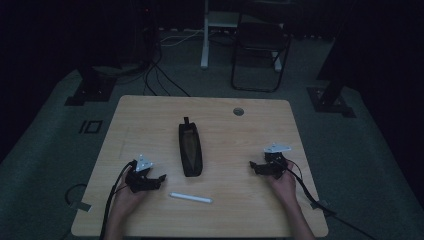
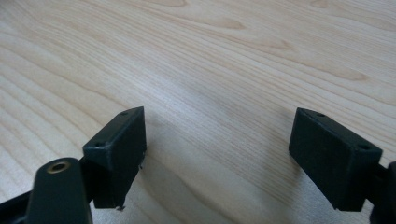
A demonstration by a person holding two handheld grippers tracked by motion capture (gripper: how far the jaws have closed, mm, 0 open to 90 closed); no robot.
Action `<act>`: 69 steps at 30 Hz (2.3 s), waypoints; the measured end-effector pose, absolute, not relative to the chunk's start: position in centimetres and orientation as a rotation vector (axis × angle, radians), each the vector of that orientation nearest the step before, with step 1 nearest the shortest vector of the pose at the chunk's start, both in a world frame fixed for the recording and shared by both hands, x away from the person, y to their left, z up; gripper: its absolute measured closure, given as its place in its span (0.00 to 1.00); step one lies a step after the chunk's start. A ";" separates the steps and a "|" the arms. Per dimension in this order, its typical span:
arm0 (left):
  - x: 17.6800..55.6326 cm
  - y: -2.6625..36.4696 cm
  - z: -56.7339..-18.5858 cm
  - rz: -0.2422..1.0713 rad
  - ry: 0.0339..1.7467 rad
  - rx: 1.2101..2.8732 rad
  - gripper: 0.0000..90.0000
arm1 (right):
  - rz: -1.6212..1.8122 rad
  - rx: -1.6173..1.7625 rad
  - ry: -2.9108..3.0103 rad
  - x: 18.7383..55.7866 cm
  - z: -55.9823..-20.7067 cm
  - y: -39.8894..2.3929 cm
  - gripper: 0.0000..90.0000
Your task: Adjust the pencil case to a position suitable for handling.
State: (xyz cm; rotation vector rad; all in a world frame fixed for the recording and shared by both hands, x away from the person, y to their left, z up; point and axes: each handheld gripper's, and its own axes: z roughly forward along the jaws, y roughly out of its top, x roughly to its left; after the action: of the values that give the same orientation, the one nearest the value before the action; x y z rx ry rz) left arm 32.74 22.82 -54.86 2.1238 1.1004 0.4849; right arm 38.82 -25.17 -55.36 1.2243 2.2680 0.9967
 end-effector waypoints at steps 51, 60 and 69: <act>29.7 22.3 -50.0 0.388 0.869 2.041 0.44 | 0.995 1.208 2.289 38.7 -55.4 -25.5 0.16; 29.4 21.1 -49.8 0.381 0.815 2.055 0.43 | 0.995 1.208 2.289 38.7 -55.4 -25.5 0.16; 28.9 20.7 -49.3 0.383 0.778 2.059 0.42 | 0.995 1.208 2.289 38.7 -55.4 -25.5 0.16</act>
State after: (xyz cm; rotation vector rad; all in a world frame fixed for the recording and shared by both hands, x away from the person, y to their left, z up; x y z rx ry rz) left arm 28.94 20.67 -49.29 2.0588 0.7781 0.3825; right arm 38.68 -25.51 -55.41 1.2081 2.2891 0.9952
